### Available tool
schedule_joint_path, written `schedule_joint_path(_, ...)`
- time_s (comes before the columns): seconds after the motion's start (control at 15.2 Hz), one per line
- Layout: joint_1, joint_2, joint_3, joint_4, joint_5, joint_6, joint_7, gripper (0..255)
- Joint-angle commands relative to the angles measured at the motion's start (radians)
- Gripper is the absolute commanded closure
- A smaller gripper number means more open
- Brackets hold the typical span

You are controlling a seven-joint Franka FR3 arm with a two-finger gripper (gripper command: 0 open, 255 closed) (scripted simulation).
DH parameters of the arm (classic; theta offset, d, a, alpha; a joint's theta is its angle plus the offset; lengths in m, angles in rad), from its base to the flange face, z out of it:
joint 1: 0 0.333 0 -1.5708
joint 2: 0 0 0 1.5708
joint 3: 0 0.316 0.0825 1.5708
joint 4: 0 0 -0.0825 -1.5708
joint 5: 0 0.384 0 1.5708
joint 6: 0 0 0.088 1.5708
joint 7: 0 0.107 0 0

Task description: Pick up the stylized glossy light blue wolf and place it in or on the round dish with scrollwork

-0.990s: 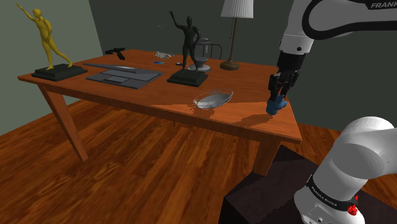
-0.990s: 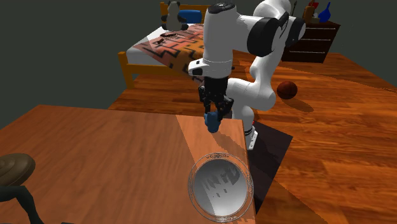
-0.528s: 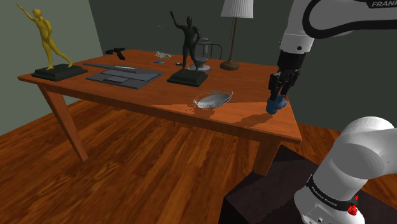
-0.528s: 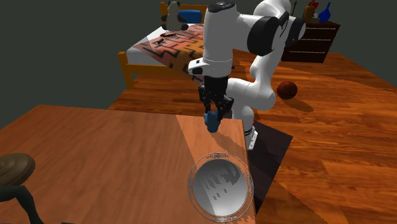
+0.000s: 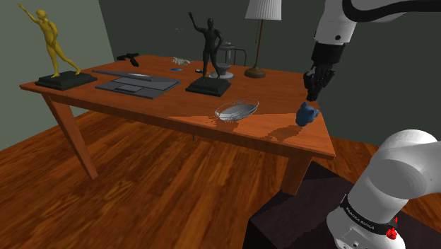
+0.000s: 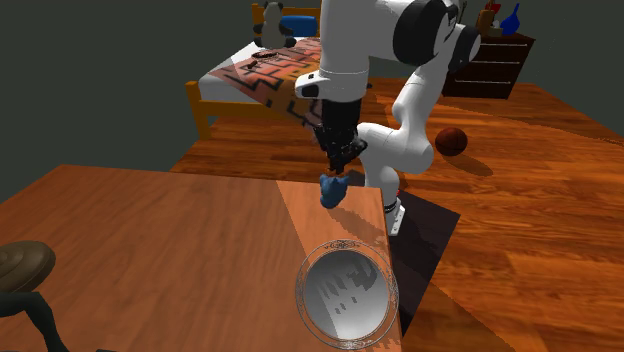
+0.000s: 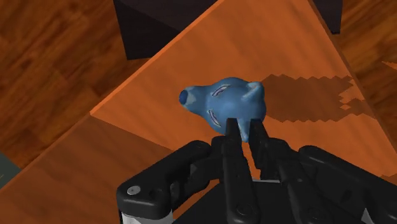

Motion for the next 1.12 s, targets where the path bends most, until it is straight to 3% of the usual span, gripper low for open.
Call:
schedule_joint_path(0.0,-0.001,0.006,-0.001,0.032,-0.001,-0.027,-0.002,255)
schedule_joint_path(0.2,-0.001,0.010,-0.002,0.046,-0.001,-0.037,-0.002,255)
schedule_joint_path(0.26,-0.001,0.010,-0.002,0.046,-0.001,-0.037,-0.002,0)
schedule_joint_path(0.66,0.283,-0.234,-0.068,-0.221,-0.296,-0.027,-0.676,0)
schedule_joint_path(1.06,0.278,-0.257,-0.093,-0.294,-0.320,0.026,-0.676,0)
